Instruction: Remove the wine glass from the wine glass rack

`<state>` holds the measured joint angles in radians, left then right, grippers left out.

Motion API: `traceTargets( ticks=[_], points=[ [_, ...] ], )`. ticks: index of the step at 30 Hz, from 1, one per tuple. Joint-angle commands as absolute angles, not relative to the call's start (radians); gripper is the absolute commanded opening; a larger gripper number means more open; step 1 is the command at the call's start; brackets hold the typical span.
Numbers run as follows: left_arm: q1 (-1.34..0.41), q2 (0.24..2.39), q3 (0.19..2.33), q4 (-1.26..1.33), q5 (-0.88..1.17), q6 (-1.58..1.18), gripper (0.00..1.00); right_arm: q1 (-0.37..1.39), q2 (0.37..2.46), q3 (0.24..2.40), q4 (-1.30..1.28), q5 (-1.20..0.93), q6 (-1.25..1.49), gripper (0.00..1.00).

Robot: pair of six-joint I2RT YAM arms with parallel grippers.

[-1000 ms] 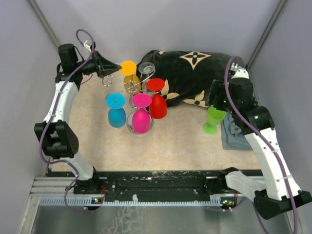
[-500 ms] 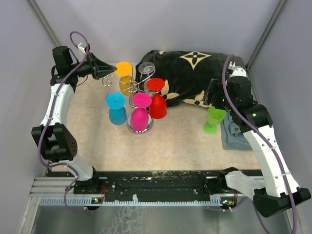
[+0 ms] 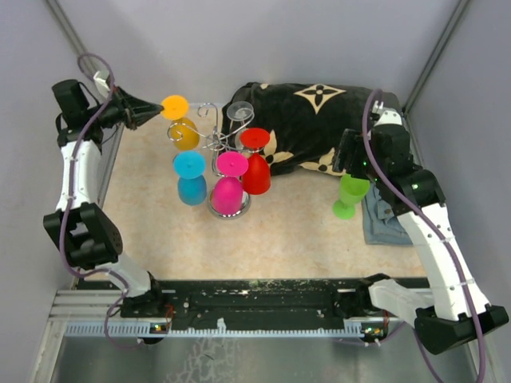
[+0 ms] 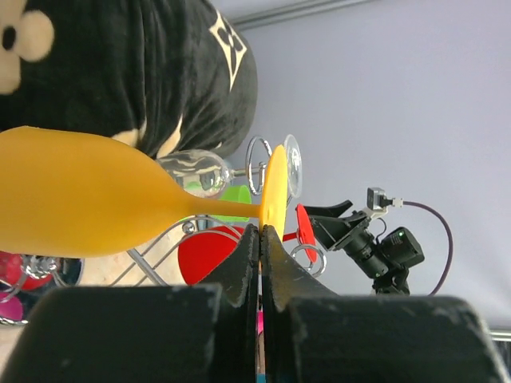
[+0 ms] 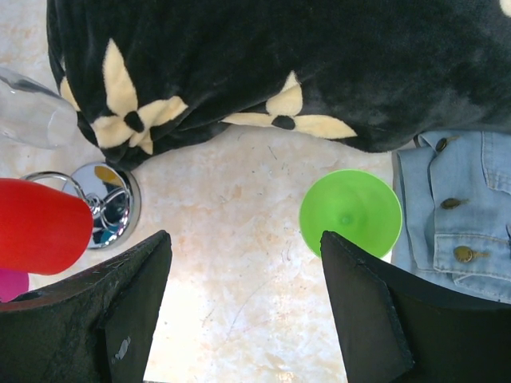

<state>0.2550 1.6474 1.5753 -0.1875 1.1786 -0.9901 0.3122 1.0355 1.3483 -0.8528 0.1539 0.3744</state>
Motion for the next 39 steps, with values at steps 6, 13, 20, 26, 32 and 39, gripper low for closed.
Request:
traceTargets(
  ticks=[6,13,20,26,32,39],
  points=[
    [0.316,1.807,2.005,-0.124,1.233,-0.924,0.0,0.317,1.132,1.487,-0.779,0.095,0.32,0.76],
    [0.247,1.955,2.328,-0.032,1.203,-0.822,0.0,0.317,1.319,1.73,-0.754,0.011,0.272,0.76],
    [0.099,1.88,2.32,-0.164,1.061,-0.284,0.0,0.317,1.478,1.983,-0.797,-0.052,0.246,0.76],
    [-0.072,1.719,2.157,-0.2,0.949,0.103,0.0,0.316,1.503,2.084,-0.834,-0.045,0.247,0.76],
    [-0.231,1.546,1.926,-0.203,1.028,0.278,0.0,0.297,1.49,2.121,-0.875,-0.034,0.24,0.76],
    [-0.387,1.35,1.678,-0.276,1.11,0.467,0.0,0.21,1.474,2.155,-0.892,-0.174,0.27,0.79]
  ],
)
